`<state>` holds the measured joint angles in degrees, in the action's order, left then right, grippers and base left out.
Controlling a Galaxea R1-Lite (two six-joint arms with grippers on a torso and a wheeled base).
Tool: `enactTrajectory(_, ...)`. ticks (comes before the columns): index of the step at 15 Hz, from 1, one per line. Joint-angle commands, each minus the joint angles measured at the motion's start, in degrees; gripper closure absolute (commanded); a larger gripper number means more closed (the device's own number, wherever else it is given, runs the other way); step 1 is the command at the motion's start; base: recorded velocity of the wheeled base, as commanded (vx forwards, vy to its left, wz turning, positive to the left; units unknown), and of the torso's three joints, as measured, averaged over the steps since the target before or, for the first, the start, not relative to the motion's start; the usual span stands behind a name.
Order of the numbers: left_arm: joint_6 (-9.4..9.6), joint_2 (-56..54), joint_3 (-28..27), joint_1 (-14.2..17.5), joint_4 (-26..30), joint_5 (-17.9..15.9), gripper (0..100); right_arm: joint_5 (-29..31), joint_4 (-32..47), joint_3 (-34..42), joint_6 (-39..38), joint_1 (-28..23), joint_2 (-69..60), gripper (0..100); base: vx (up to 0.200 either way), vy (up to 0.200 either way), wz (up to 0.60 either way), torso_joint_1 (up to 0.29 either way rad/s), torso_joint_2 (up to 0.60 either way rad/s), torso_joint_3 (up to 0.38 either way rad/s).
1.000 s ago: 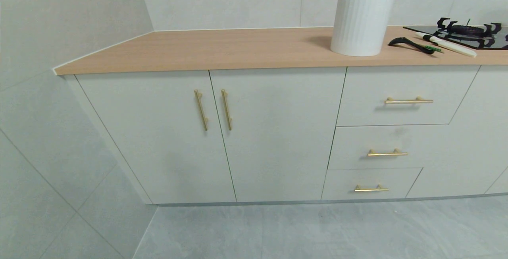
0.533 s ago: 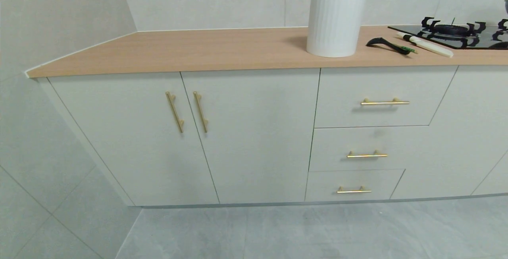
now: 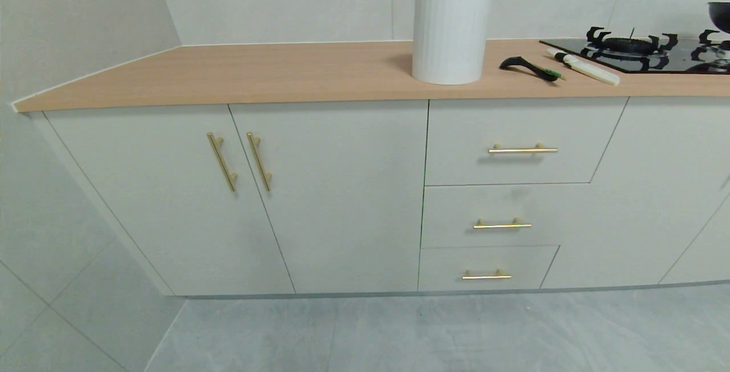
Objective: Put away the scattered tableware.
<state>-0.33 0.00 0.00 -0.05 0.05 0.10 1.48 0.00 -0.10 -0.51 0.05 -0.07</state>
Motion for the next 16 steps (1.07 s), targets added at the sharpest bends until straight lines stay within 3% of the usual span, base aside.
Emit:
enactTrajectory(1, -0.02, 0.09, 0.00, 0.05, -0.05, -0.01, 0, 0.02, 0.00, 0.01, -0.02, 0.04, 0.07, 0, 0.000, 0.000, 0.00, 0.000, 0.00, 0.000)
enactTrajectory(8, 0.07, 0.09, 0.00, 0.05, -0.05, -0.01, 0, 0.02, 0.00, 0.01, -0.02, 0.04, 0.07, 0, 0.000, 0.000, 0.00, 0.000, 0.00, 0.000)
enactTrajectory(16, 0.07, 0.09, 0.00, 0.05, -0.05, -0.01, 0, -0.07, 0.00, 0.01, -0.02, 0.04, 0.07, 0, 0.200, 0.000, 0.00, 0.001, 0.00, 0.004)
